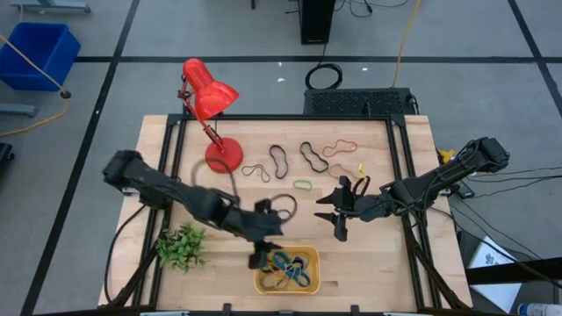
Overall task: Pick and place rubber bands into bin
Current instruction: Put the green rubber band into the bin
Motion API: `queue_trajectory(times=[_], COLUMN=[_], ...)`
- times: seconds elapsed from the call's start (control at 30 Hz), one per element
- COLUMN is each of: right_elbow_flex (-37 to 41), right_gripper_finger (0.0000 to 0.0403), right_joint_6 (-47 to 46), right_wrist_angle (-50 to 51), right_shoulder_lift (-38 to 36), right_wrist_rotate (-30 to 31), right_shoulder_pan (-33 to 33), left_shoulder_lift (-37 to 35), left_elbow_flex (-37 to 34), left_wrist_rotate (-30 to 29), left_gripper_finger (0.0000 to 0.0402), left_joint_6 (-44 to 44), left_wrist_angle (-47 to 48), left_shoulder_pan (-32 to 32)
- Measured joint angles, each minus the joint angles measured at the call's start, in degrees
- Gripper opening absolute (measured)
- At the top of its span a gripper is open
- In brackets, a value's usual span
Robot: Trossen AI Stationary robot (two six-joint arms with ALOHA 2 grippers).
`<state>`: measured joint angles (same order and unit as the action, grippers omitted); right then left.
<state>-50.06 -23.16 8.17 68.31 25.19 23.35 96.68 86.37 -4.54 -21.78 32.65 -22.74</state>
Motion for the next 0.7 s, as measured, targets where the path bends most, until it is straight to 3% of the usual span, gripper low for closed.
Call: queue_trajectory(times=[0.2, 0.4, 0.6, 0.7], right_elbow_flex=[0.0, 0.0, 0.0, 0.0], right_gripper_finger=[0.0172, 0.0169, 0.0169, 0.0169], right_joint_6=[-0.2, 0.1, 6.2, 5.8], right_wrist_angle=[-1.5, -7.5, -10.4, -9.6], right_shoulder_lift=[0.0, 0.0, 0.2, 1.3], right_wrist_rotate=[0.0, 0.0, 0.0, -1.5], right_shoulder_pan=[0.0, -1.1, -4.6, -7.8], left_shoulder_lift=[-10.3, -20.0, -32.0, -38.7], left_elbow_flex=[0.0, -1.1, -11.7, -19.1], left_wrist_rotate=[-4.6, -14.8, -18.4, -18.3], left_gripper_finger=[0.0184, 0.0184, 0.0184, 0.0184], left_joint_6=[5.4, 7.1, 7.8, 7.8], left_wrist_angle=[8.2, 15.3, 13.2, 7.5], left_shoulder_pan=[0.5, -0.8, -1.3, -0.7])
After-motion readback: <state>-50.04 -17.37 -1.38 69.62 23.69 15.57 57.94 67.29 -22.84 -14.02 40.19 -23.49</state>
